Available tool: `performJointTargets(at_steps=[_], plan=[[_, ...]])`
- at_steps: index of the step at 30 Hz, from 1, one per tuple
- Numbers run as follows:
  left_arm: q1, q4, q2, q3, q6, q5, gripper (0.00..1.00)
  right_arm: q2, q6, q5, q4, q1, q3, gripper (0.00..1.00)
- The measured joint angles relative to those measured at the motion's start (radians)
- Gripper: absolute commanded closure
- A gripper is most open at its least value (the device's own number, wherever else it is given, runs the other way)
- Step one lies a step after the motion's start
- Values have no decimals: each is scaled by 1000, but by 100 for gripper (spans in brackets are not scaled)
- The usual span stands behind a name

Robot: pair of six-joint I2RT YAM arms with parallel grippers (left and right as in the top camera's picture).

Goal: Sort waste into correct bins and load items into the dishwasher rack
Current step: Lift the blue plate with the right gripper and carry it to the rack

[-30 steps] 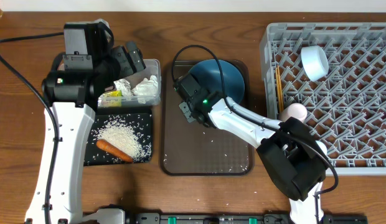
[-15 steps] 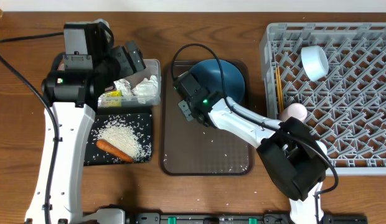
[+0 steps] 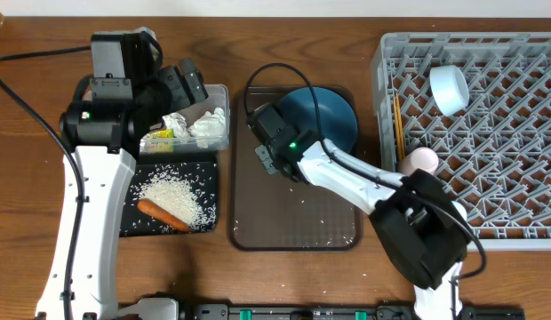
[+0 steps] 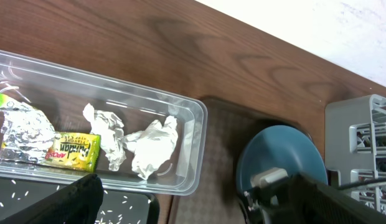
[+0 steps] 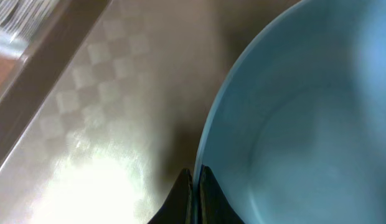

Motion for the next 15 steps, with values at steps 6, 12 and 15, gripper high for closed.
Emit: performJointTargets(at_steps=[6, 12, 15], plan=[[0, 0, 0, 0, 0, 0, 3, -214, 17, -155, -45, 0, -2, 99], [0, 0, 0, 0, 0, 0, 3, -593, 65, -334, -130, -66, 3, 99], [0, 0, 0, 0, 0, 0, 3, -736, 79, -455, -192, -182, 5, 99]])
